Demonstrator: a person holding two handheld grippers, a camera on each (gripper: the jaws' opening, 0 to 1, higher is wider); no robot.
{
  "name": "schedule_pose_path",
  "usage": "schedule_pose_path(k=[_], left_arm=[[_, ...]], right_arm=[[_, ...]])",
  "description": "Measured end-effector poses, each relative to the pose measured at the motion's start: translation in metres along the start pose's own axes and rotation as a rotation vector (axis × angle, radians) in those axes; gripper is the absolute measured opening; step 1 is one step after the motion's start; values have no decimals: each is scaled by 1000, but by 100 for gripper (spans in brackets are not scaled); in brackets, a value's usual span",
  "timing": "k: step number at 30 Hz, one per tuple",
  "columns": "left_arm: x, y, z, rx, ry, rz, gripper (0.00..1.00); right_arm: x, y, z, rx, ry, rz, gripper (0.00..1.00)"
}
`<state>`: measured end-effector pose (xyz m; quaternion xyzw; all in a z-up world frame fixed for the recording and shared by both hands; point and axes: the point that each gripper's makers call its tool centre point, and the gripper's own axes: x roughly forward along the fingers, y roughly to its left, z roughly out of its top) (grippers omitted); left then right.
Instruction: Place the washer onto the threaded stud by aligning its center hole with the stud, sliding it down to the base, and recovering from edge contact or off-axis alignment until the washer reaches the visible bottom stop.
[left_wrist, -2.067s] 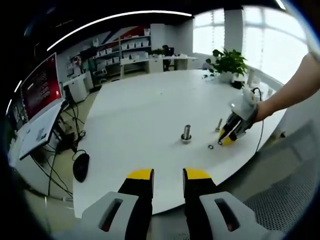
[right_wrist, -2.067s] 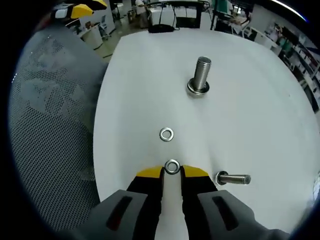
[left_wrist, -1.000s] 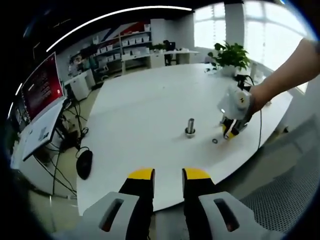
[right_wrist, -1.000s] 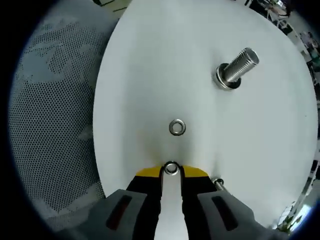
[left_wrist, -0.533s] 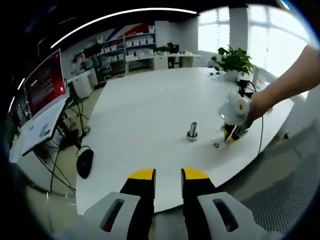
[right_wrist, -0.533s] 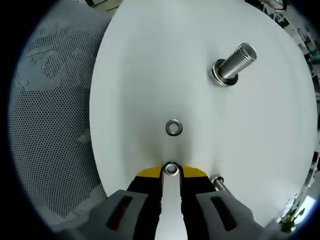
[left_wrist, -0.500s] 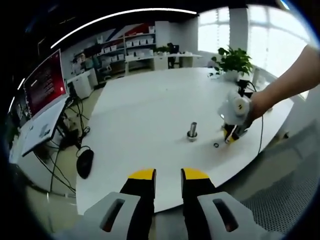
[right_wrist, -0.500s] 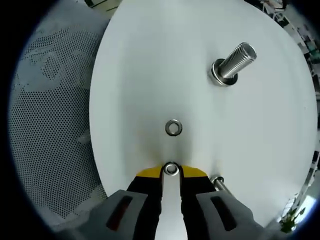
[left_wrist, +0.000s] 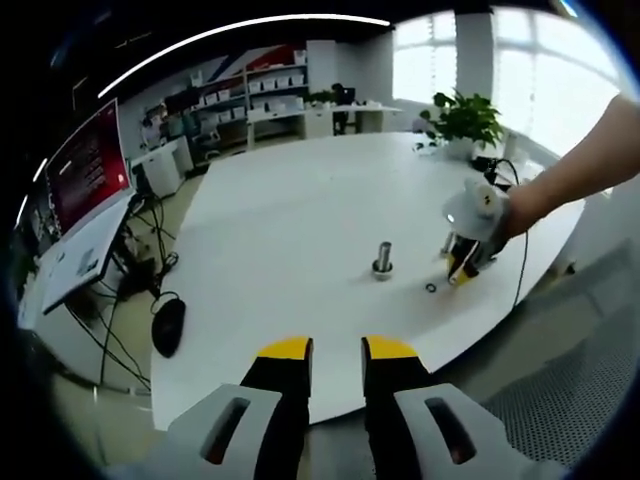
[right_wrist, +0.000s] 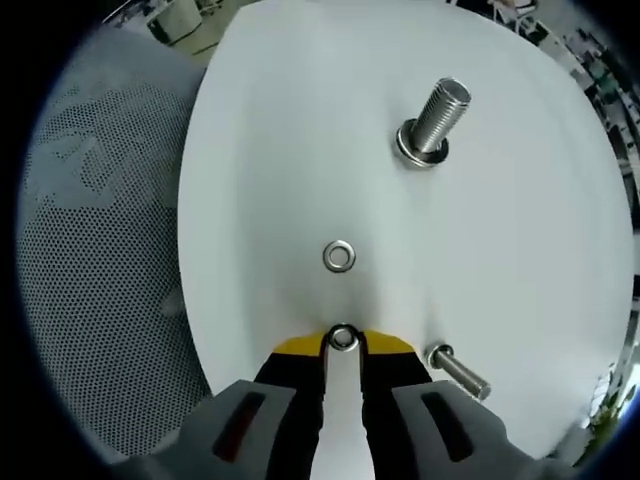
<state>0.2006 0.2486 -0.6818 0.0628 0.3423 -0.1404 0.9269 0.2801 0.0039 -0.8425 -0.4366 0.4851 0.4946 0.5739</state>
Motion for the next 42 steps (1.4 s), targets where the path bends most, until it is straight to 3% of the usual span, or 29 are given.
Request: schedule_pose_path(k=[11,18,22,30,34,42], left_arm=[[0,-1,-1,1,6,-2,18],[-1,0,0,-4,-3,4,18],[0,0,0,2,1,6,18],[-1,2,2,-5,-12,13,18],[-1,2,2,-3,-15,14,18],[-1,2,2,12,-9,15,17]], right_arm=[[1,-1,3,10,36,-6,14],[1,-1,3,15,24,-13,14],[2,1,4,-50,65,-41,14],[4,2,6,-99,131,-73,14],[2,3,6,-169,121,-107,14],[-1,2,5,-194,59,-149,13]])
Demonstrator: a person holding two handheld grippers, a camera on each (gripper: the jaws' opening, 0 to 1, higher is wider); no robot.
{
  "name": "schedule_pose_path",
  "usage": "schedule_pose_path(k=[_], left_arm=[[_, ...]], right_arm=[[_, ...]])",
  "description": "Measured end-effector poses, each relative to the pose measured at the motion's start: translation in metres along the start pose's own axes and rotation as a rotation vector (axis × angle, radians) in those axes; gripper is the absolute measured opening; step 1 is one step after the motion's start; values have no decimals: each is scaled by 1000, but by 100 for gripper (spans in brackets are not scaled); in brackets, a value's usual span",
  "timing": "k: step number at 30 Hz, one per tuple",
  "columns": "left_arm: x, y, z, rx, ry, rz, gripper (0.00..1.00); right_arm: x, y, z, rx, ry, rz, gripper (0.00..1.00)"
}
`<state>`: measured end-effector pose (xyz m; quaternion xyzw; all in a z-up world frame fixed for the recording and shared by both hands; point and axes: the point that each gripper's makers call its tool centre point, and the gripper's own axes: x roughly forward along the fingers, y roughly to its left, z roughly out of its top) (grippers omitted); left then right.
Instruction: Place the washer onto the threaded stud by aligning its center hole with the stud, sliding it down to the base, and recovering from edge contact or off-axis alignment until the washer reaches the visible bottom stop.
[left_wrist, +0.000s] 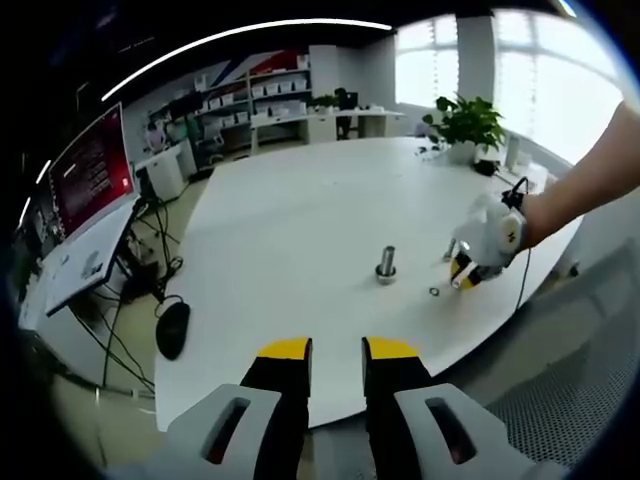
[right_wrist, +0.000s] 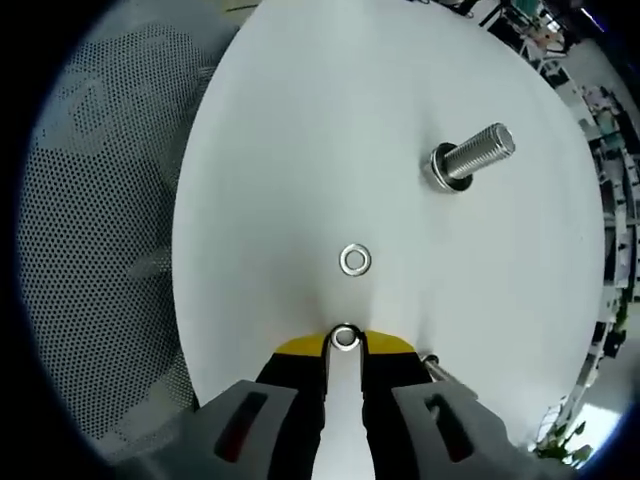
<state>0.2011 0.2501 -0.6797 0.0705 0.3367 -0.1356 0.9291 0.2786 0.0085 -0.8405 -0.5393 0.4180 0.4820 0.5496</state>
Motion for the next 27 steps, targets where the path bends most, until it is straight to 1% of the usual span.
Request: schedule_pose_path(k=[2,4,7,8,9,10,11,12,15,16,18,20,22,27], left_arm=[[0,0,0,-3,-2,-1,17],[0,0,0,-3,-1,-2,17],[1,0,-1,-1,4,-4,17],[1,0,-1,-1,4,-4,17],[0,0,-1,-2,4,-5,17],[0,-1,-1,-3,3,-5,17],[0,-1,-1,-4,3,-5,17],[0,0,-1,-4,3,-5,17],[1,0,-1,-4,6,-6,17],[1,0,-2,-3,9,-6,17],[1,-1,-2,-2,11,-7,18],[0,-1,-2,-2,9,-3,18],[0,0,-1,-1,6,2,18],[0,0,-2,-4,8,0,19]], right_arm=[[1,-3,-2,35,-23,3,13],[1,-5,-6,52,-28,0,13],[-6,-6,-6,171,-103,20,13],[-8,-7,-7,190,-119,23,13],[-12,-8,-10,235,-140,23,13],[-13,-8,-11,250,-145,24,13],[-14,-8,-15,288,-160,33,13],[-14,-4,-21,308,-158,56,13],[-15,-5,-34,314,-155,45,13],[-16,-5,-39,340,-160,51,13],[-21,-4,-42,400,-195,59,13],[-26,-6,-43,437,-226,56,13],[-32,-6,-48,459,-242,55,13],[-44,-11,-53,514,-292,42,14]])
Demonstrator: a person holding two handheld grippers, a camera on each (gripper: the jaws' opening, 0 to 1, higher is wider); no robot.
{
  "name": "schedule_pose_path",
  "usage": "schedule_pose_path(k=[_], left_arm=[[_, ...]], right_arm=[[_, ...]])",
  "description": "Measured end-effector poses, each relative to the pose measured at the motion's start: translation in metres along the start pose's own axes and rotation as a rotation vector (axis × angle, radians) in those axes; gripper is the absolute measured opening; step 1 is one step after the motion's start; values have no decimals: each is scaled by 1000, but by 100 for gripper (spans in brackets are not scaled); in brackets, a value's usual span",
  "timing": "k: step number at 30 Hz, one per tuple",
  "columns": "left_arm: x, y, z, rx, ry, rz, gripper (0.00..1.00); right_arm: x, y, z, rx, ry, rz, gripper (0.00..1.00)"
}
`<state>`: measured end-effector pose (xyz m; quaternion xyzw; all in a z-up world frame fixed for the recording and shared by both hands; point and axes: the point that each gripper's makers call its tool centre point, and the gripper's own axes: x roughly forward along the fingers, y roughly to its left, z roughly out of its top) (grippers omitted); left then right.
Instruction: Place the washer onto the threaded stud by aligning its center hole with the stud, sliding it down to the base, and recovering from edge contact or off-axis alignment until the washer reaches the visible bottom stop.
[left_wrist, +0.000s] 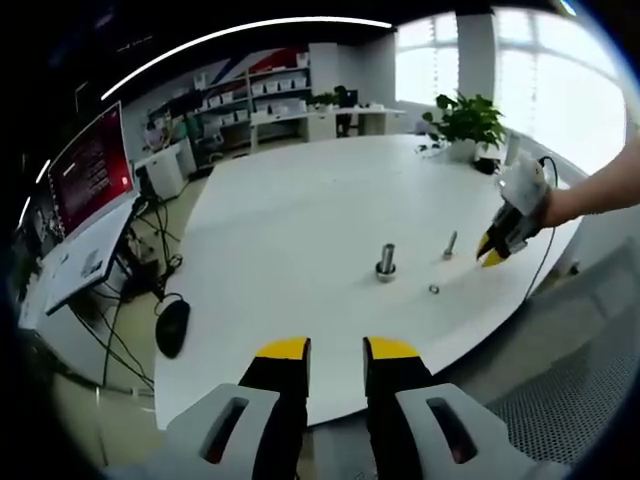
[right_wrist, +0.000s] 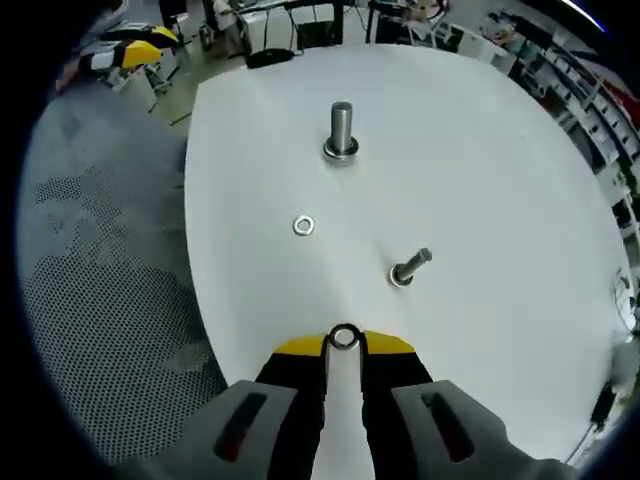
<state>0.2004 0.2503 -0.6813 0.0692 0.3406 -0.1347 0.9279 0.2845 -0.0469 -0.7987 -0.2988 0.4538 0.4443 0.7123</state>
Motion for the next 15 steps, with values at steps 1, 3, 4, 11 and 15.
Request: schedule_pose_path(k=[1,3,4,11,15], left_arm=[[0,0,0,0,2,-2,19],[0,0,-1,0,4,-2,19],[0,0,-1,-3,4,-2,19],[0,-1,-1,-3,4,-4,19],[0,0,-1,-10,2,-2,19]], right_arm=[[-2,-1,1,3,-5,-1,14],[-7,-3,3,6,-18,-7,14],[-11,-4,7,10,-32,-12,14],[-31,-12,28,54,-130,-29,14],[-36,-21,36,70,-162,-41,14]])
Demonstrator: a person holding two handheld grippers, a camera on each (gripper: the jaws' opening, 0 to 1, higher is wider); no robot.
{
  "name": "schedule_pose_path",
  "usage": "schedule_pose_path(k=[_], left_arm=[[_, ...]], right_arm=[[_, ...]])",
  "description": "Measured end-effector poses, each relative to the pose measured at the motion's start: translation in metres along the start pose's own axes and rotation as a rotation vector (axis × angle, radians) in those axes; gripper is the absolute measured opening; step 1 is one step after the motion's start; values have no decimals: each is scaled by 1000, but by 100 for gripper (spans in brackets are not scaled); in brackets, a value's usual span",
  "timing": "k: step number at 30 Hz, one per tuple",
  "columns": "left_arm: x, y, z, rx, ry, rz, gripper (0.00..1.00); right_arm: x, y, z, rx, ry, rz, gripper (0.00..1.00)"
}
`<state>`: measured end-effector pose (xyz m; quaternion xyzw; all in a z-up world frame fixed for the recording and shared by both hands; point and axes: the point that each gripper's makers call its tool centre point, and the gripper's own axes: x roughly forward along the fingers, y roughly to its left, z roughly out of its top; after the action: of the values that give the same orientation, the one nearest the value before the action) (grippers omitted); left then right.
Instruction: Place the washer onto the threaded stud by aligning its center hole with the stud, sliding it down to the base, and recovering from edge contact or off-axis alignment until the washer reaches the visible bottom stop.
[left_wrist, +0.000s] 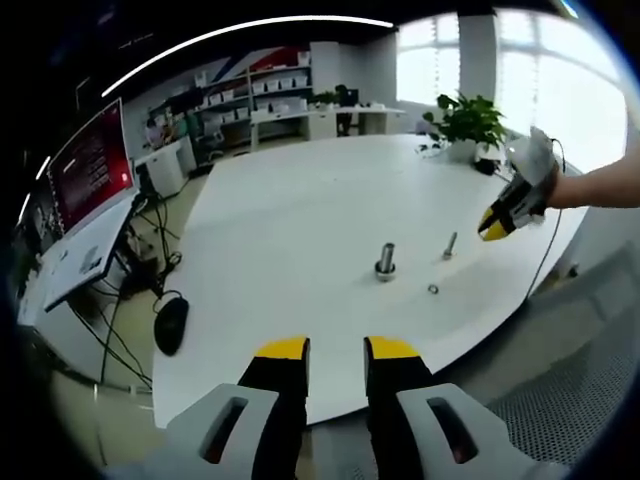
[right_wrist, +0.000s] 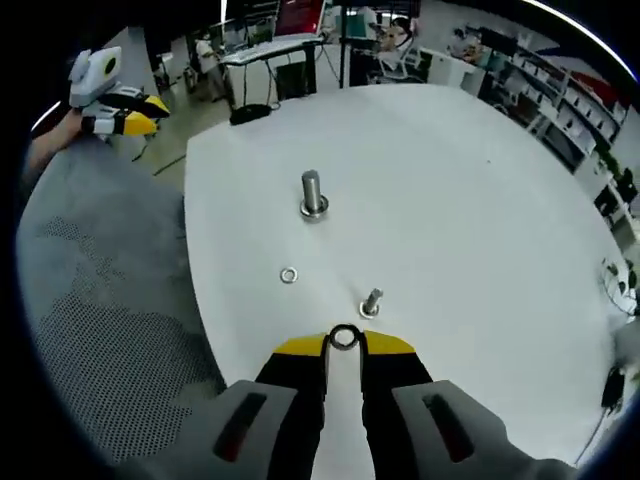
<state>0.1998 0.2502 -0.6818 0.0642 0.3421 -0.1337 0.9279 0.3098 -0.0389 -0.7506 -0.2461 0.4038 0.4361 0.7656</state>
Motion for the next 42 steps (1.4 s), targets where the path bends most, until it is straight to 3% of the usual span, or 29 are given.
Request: schedule_pose_path(k=[10,13,19,25,30,42], left_arm=[[0,-1,-1,8,9,6,19],[0,4,-1,6,9,18,19],[0,4,0,6,3,18,18],[-1,6,1,-2,-6,26,18],[-2,6,2,-4,-12,30,18],[-1,8,1,-8,-8,31,18]], right_arm=[[-4,-16,14,1,-41,-31,14],[0,-15,14,-6,-30,-27,14],[16,-12,14,-99,25,-13,14],[24,-18,19,-77,28,-11,14],[34,-18,12,-104,68,-6,14],[49,-18,12,-120,82,1,14]])
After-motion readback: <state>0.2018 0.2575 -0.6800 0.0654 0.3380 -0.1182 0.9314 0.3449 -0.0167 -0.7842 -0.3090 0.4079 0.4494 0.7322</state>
